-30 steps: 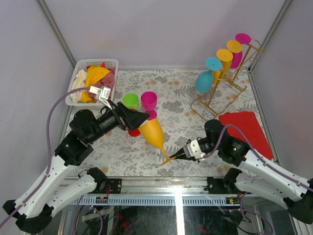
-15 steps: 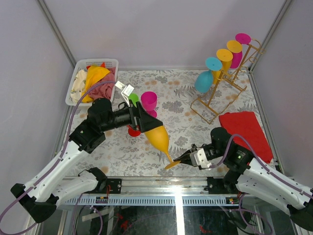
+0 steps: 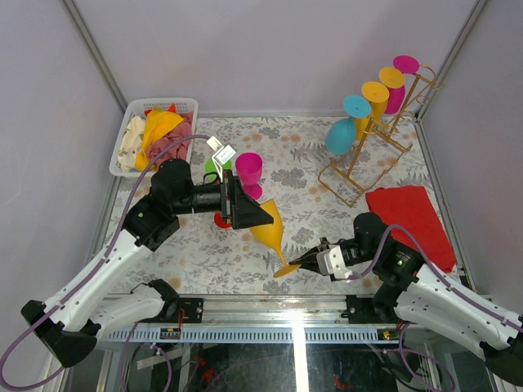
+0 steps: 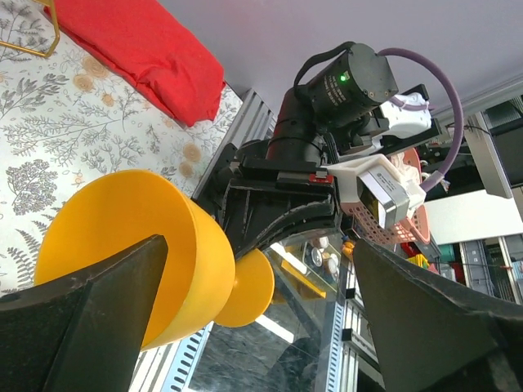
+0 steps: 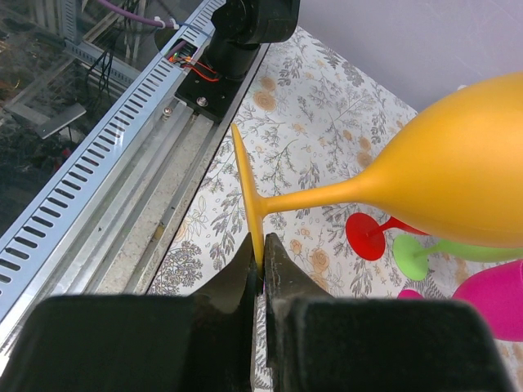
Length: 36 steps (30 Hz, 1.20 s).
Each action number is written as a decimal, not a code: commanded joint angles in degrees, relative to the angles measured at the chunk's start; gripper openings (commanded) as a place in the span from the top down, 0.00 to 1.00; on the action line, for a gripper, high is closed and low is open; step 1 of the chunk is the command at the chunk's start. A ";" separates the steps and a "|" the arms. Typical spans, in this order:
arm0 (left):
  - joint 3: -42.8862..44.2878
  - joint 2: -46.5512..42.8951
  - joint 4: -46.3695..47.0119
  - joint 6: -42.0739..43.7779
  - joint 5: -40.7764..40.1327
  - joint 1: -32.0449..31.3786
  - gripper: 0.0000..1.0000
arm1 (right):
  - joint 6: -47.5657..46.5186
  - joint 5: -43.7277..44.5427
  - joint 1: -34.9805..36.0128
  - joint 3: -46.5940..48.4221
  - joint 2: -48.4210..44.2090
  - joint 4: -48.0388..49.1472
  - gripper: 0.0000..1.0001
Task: Take the wine glass off the wine glass rack
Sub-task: Place the wine glass at the center of the board.
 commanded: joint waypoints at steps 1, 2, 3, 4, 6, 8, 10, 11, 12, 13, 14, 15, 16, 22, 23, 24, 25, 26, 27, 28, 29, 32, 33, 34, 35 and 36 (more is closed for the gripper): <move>1.07 -0.45 -0.74 1.42 5.28 -0.03 0.08 | 1.09 1.39 -0.37 0.13 -0.09 4.91 1.00; 1.14 -0.47 -0.99 1.71 5.23 -0.01 0.11 | 1.04 1.62 -0.41 0.15 -0.10 4.70 1.00; 1.33 -0.43 -1.21 1.98 5.25 0.03 0.14 | 1.07 1.68 -0.43 0.09 -0.09 4.52 1.00; 1.56 -0.34 -1.50 2.23 5.35 0.01 0.18 | 1.11 1.82 -0.42 0.06 -0.03 4.35 1.00; 2.31 0.05 -2.39 2.93 5.63 0.01 0.25 | 1.15 1.87 -0.39 0.04 -0.10 4.21 1.00; 3.08 0.42 -3.53 3.87 5.87 0.01 0.33 | 1.14 2.00 -0.37 0.04 0.07 4.17 1.00; 3.58 0.62 -4.51 4.66 5.93 0.01 0.40 | 1.21 2.11 -0.40 0.11 0.15 4.19 1.00; 3.78 0.74 -4.91 5.04 5.93 0.01 0.44 | 1.22 2.25 -0.37 0.13 0.25 4.22 1.00; 3.99 0.74 -5.16 5.32 5.96 0.01 0.47 | 1.23 2.37 -0.37 0.13 0.31 4.25 1.00; 4.20 0.74 -5.42 5.54 5.94 -0.03 0.53 | 1.23 2.46 -0.38 0.12 0.39 4.29 1.00; 4.29 0.66 -5.59 5.72 5.93 0.00 0.57 | 1.28 2.60 -0.36 0.12 0.43 4.24 1.00; 4.40 0.65 -5.72 5.88 6.00 -0.05 0.60 | 1.44 2.77 -0.37 0.20 0.55 4.18 1.00; 4.51 0.58 -5.85 6.05 6.12 0.00 0.64 | 1.53 2.86 -0.37 0.21 0.64 4.21 1.00; 4.22 0.45 -5.84 6.36 6.52 0.01 0.78 | 2.23 3.57 -0.37 0.79 0.64 3.61 1.00; 4.19 0.51 -6.13 6.19 6.04 -0.03 0.79 | 2.38 3.81 -0.41 0.89 0.67 3.59 1.00; 4.35 0.51 -6.70 6.12 5.47 -0.01 0.80 | 2.40 3.99 -0.37 1.05 0.69 3.61 1.00; 4.50 0.60 -7.25 6.22 5.17 0.03 0.82 | 2.37 4.10 -0.37 1.25 0.78 3.58 1.00; 4.64 0.65 -7.65 6.42 4.95 0.01 0.84 | 2.40 4.19 -0.37 1.41 0.88 3.63 1.00; 4.74 0.65 -7.89 6.53 4.82 -0.03 0.86 | 2.36 4.24 -0.38 1.50 0.99 3.52 1.00; 4.75 0.67 -8.00 6.63 4.72 0.05 0.87 | 2.44 4.32 -0.37 1.59 1.11 3.41 1.00; 4.72 0.67 -8.02 6.64 4.58 0.02 0.87 | 2.50 4.37 -0.37 1.62 1.25 3.46 1.00; 4.78 0.65 -7.95 6.81 4.34 0.00 0.92 | 2.54 4.71 -0.38 1.75 1.60 3.19 1.00; 4.83 0.61 -7.96 6.81 4.01 0.00 0.93 | 2.58 4.87 -0.36 1.83 1.66 3.12 1.00; 4.81 0.64 -8.01 6.74 3.83 0.01 0.95 | 2.58 5.00 -0.32 1.92 1.75 2.99 1.00; 4.84 0.61 -8.02 6.73 3.54 0.00 0.96 | 2.54 5.15 -0.36 2.01 1.82 2.94 1.00; 4.86 0.57 -8.02 6.73 3.40 0.01 0.98 | 2.59 5.20 -0.43 2.05 1.79 2.81 1.00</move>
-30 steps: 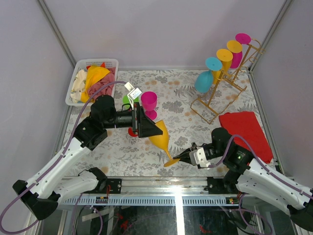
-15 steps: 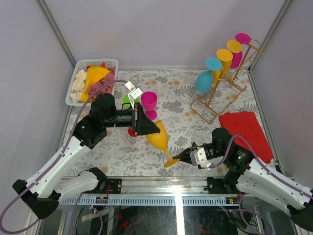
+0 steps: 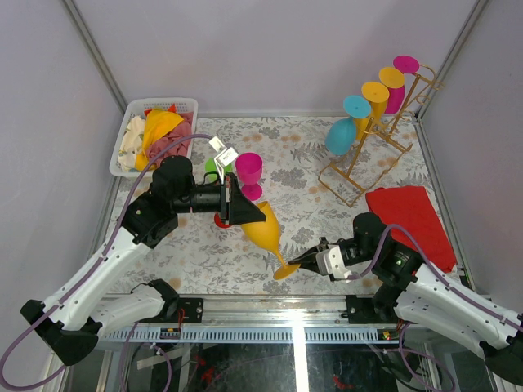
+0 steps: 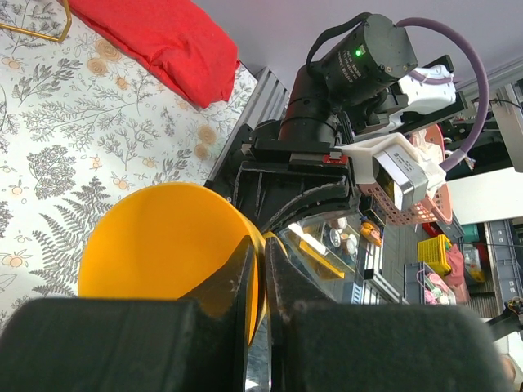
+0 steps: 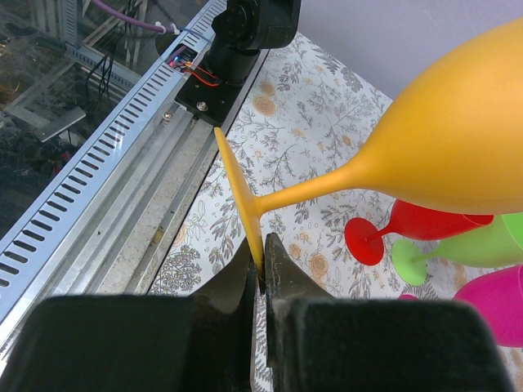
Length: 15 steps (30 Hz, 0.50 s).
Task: Take the wine glass off the wine glass rack
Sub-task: Place the wine glass at the center of the board.
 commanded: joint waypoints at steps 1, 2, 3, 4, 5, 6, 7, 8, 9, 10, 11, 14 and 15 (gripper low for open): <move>2.05 -0.40 -1.27 -0.03 1.36 -0.38 0.98 | 2.21 5.23 -0.45 2.38 0.76 1.48 1.00; 2.20 -0.40 -1.35 0.04 1.16 -0.38 0.99 | 2.23 5.29 -0.48 2.46 0.68 1.42 1.00; 2.24 -0.40 -1.42 0.14 0.97 -0.38 1.00 | 2.22 5.38 -0.44 2.45 0.58 1.41 1.00; 2.29 -0.45 -1.46 0.24 0.89 -0.39 1.00 | 2.24 5.49 -0.44 2.39 0.52 1.47 1.00; 2.43 -0.33 -1.46 0.32 0.89 -0.38 1.00 | 2.24 5.63 -0.43 2.39 0.48 1.46 1.00; 2.43 -0.29 -1.54 0.34 0.84 -0.38 1.00 | 2.30 5.75 -0.44 2.39 0.41 1.44 1.00; 2.49 -0.22 -1.62 0.41 0.86 -0.38 1.00 | 2.33 5.89 -0.48 2.39 0.40 1.41 1.00; 2.62 -0.23 -1.72 0.43 0.85 -0.38 1.00 | 2.32 5.96 -0.44 2.39 0.39 1.33 1.00; 2.61 -0.25 -1.81 0.50 1.04 -0.38 0.99 | 2.32 6.07 -0.43 2.43 0.39 1.35 1.00; 2.66 -0.29 -1.82 0.63 1.59 -0.39 0.88 | 2.35 6.05 -0.44 2.47 0.39 1.37 1.00; 2.67 -0.22 -1.82 0.69 2.37 -0.38 0.78 | 2.42 6.12 -0.39 2.55 0.36 1.35 1.00; 2.61 -0.34 -2.11 1.04 3.27 -0.38 0.73 | 2.59 5.98 -0.41 2.80 0.23 1.25 1.00; 2.45 -0.51 -2.21 1.09 3.12 -0.38 0.73 | 2.66 6.02 -0.45 2.82 0.14 1.30 1.00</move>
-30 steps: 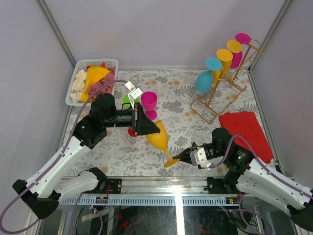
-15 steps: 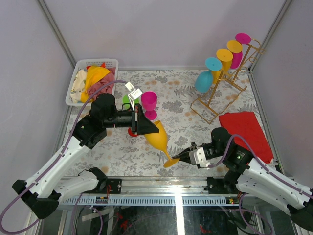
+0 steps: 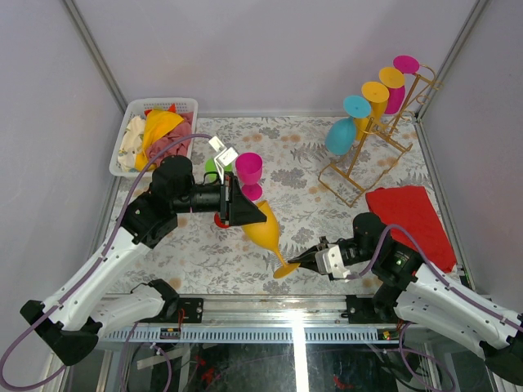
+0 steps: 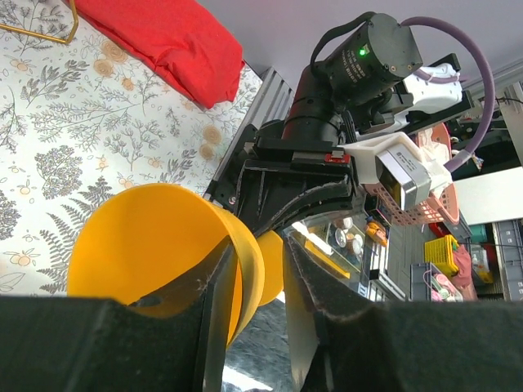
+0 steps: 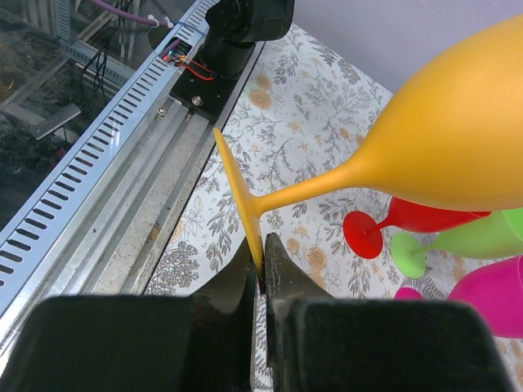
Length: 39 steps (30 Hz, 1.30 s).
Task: Take the wine glass off the wine glass rack
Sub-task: Place the wine glass at the center of the board.
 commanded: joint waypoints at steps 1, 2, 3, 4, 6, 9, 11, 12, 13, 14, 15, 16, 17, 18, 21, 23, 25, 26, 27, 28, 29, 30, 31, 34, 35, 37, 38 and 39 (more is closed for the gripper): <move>1.74 -0.72 -1.09 0.21 3.89 -0.38 0.73 | 2.53 5.04 -0.45 2.77 -0.17 1.36 1.00; 1.57 -0.79 -1.10 0.34 4.26 -0.38 0.72 | 2.58 5.01 -0.41 2.72 -0.26 1.29 1.00; 1.58 -0.85 -1.10 0.45 4.84 -0.38 0.72 | 2.67 5.07 -0.43 2.68 -0.37 1.30 1.00; 1.55 -0.74 -1.10 0.67 5.73 -0.43 0.72 | 2.64 5.16 -0.44 2.60 -0.42 1.28 1.00; 1.59 -0.23 -1.10 1.26 8.91 -0.47 0.74 | 2.55 5.42 -0.43 2.50 -0.57 1.43 1.00; 2.69 0.10 -3.28 3.07 8.47 -0.47 0.95 | 2.57 5.44 -0.43 2.58 -0.46 1.37 1.00; 3.08 0.02 -4.09 3.84 7.40 -0.47 1.00 | 2.53 5.64 -0.43 2.43 -0.48 1.44 1.00; 3.11 -0.02 -4.13 3.90 7.23 -0.48 1.00 | 2.53 5.80 -0.49 2.41 -0.38 1.45 1.00; 3.11 0.11 -4.17 3.91 7.17 -0.49 1.00 | 2.62 6.05 -0.46 2.41 -0.40 1.41 1.00; 3.12 0.17 -4.17 3.83 7.09 -0.48 1.00 | 2.66 6.31 -0.39 2.41 -0.28 1.41 1.00; 3.13 0.27 -4.17 3.75 6.81 -0.47 1.00 | 2.76 6.65 -0.45 2.45 -0.23 1.41 1.00; 3.16 0.35 -4.17 3.59 6.43 -0.48 1.00 | 2.90 6.94 -0.43 2.49 -0.15 1.33 1.00; 3.16 0.32 -4.17 3.50 5.75 -0.47 1.00 | 2.96 7.08 -0.48 2.62 -0.04 1.25 1.00; 3.17 0.34 -4.17 3.41 5.10 -0.51 1.00 | 2.97 7.10 -0.45 2.73 0.03 1.10 1.00; 3.41 0.15 -4.17 3.04 2.75 -0.47 1.00 | 3.10 7.33 -0.41 2.86 0.15 0.94 0.95; 3.74 -0.12 -4.18 2.95 1.19 -0.47 1.00 | 3.00 7.38 -0.43 2.85 0.21 0.60 0.92; 4.16 -0.33 -4.09 2.79 0.31 -0.43 1.00 | 3.01 7.52 -0.42 2.92 0.31 0.47 0.91; 4.24 -0.38 -3.97 2.65 -0.12 -0.49 1.00 | 3.01 7.64 -0.41 2.98 0.30 0.28 0.90; 4.25 -0.49 -3.80 2.53 -0.65 -0.47 1.00 | 3.07 7.63 -0.43 3.08 0.37 0.16 0.87; 4.37 -0.60 -3.74 2.44 -1.35 -0.46 1.00 | 3.19 7.63 -0.43 3.23 0.32 0.03 0.83; 4.35 -0.68 -3.74 2.35 -2.06 -0.44 1.00 | 3.29 7.53 -0.43 3.24 0.26 -0.03 0.79; 4.32 -0.75 -3.80 2.29 -2.93 -0.48 1.00 | 3.50 7.24 -0.43 3.36 0.18 0.00 0.77; 4.20 -0.67 -3.82 2.25 -3.38 -0.47 1.00 | 3.50 6.71 -0.43 3.37 0.02 -0.02 0.74; 4.11 -0.30 -3.94 2.16 -2.97 -0.47 1.00 | 3.87 5.77 -0.48 3.30 -0.67 0.48 0.69; 4.15 -0.17 -3.99 2.08 -2.98 -0.46 1.00 | 3.99 5.63 -0.42 3.29 -0.86 0.60 0.68; 4.22 -0.09 -3.92 2.07 -2.97 -0.43 1.00 | 4.09 5.66 -0.41 3.29 -1.30 0.63 0.67; 4.26 -0.07 -3.91 2.07 -2.83 -0.39 1.00 | 4.15 5.65 -0.40 3.29 -1.44 0.58 0.66; 4.26 -0.18 -3.91 2.07 -2.94 -0.46 1.00 | 4.29 5.68 -0.43 3.29 -1.60 0.57 0.64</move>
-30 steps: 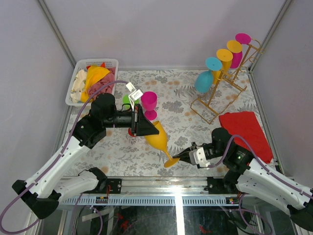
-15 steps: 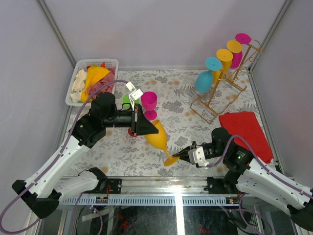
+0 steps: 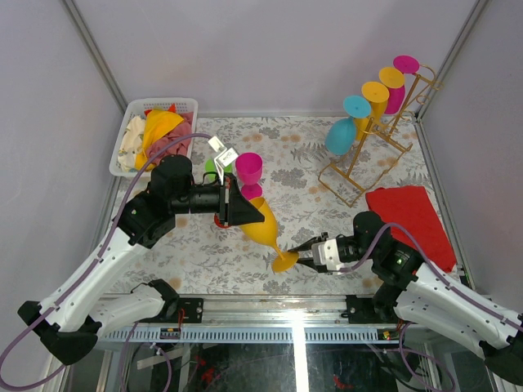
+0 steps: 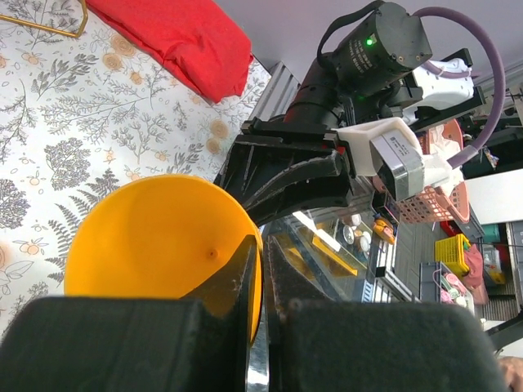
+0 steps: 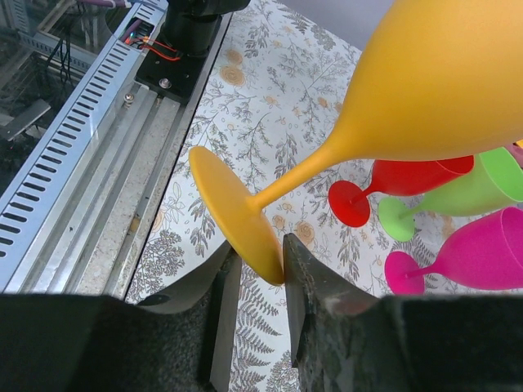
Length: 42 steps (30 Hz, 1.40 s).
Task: Take the wine glass off the wine glass rack
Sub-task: Place the wine glass at the center of the board.
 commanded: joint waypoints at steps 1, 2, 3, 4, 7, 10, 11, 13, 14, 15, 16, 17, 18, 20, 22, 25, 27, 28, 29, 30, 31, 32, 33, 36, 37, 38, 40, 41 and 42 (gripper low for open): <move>1.57 -0.36 0.64 -0.23 -1.19 -0.01 1.00 | 1.44 -0.33 -0.24 2.49 -1.24 1.12 0.62; 1.49 -0.46 0.62 -0.23 -1.42 0.01 1.00 | 1.57 -0.26 -0.21 2.48 -1.33 1.12 0.61; 1.43 -0.57 0.56 -0.16 -1.71 -0.01 1.00 | 1.59 -0.13 -0.23 2.48 -1.51 1.16 0.57; 1.47 -0.64 0.36 -0.02 -2.22 -0.01 1.00 | 1.60 0.13 -0.18 2.54 -1.65 1.12 0.55; 2.00 -0.69 -1.16 0.65 -4.83 -0.01 1.00 | 3.14 0.73 -0.24 3.98 -2.06 0.38 0.51; 2.72 -0.78 -2.73 1.33 -9.40 -0.06 1.00 | 6.40 0.45 -0.28 6.41 -3.01 -1.01 0.46; 2.99 -0.77 -3.12 1.42 -11.90 -0.02 1.00 | 8.90 0.21 -0.26 6.94 -3.38 -0.20 0.44; 3.29 -0.69 -3.60 1.99 -15.88 0.01 1.00 | 12.81 -1.23 -0.26 7.54 -4.41 1.89 0.39; 3.47 -0.52 -3.73 2.12 -17.43 -0.03 1.00 | 14.38 -1.88 -0.24 7.57 -5.21 2.88 0.36; 3.56 -0.34 -3.88 2.21 -18.67 -0.01 1.00 | 15.75 -2.27 -0.30 7.45 -5.91 3.94 0.34; 3.77 -0.19 -3.93 2.29 -19.59 -0.01 1.00 | 17.11 -2.16 -0.23 7.29 -6.69 5.11 0.32; 3.77 0.10 -3.85 2.46 -20.42 -0.01 1.00 | 18.50 -1.44 -0.22 7.04 -7.84 6.03 0.29; 3.61 0.48 -3.77 2.87 -20.67 -0.22 1.00 | 19.84 -0.07 -0.22 6.76 -8.62 6.85 0.28; 3.48 1.86 -4.58 5.02 -23.57 -2.15 1.00 | 22.51 4.55 -0.18 6.33 -9.81 8.99 0.23; 3.61 3.75 -6.05 6.65 -31.14 -6.43 1.00 | 25.32 12.46 -0.26 6.13 -10.69 11.87 0.18; 3.26 6.80 -6.61 7.95 -42.08 -12.99 1.00 | 29.74 29.04 -0.29 5.82 -11.12 16.25 0.11; 2.74 9.06 -6.28 8.77 -49.44 -17.33 1.00 | 31.99 42.20 -0.19 6.56 -10.49 17.18 0.10; 2.46 10.27 -6.08 9.17 -52.28 -18.98 1.00 | 33.68 47.65 -0.20 7.50 -9.98 16.60 0.08; 2.32 11.53 -5.86 9.49 -54.52 -20.45 1.00 | 35.87 52.41 -0.26 8.84 -9.34 15.52 0.08; 2.22 13.09 -5.56 9.70 -55.91 -21.47 1.00 | 38.01 55.77 -0.24 10.44 -8.55 13.52 0.08; 1.99 13.79 -5.01 9.64 -56.81 -21.95 1.00 | 39.81 56.97 -0.24 12.36 -7.66 10.96 0.08; 1.35 14.41 -3.96 9.35 -57.40 -22.22 1.00 | 40.86 56.80 -0.24 14.14 -6.79 8.51 0.08; 0.46 14.58 -2.44 9.13 -58.03 -22.37 1.00 | 41.80 56.10 -0.26 15.98 -5.93 6.13 0.08; -3.48 14.17 3.71 9.08 -61.49 -22.47 1.00 | 44.16 55.80 -0.16 19.76 -4.28 1.95 0.06; -4.75 14.03 5.65 9.29 -63.43 -22.51 1.00 | 44.90 56.81 -0.19 20.13 -4.15 2.00 0.06; -5.65 14.04 7.13 9.73 -65.09 -22.51 1.00 | 45.35 57.71 -0.18 20.30 -4.13 2.06 0.06; -7.08 14.35 9.42 9.96 -69.15 -22.50 1.00 | 46.13 58.38 -0.16 20.55 -4.42 1.75 0.05; -7.49 14.65 9.98 10.07 -70.34 -22.47 1.00 | 46.38 58.17 -0.19 20.70 -4.46 1.37 0.05; -7.83 15.03 10.48 10.18 -71.47 -22.48 1.00 | 46.46 57.69 -0.25 20.98 -4.37 0.90 0.04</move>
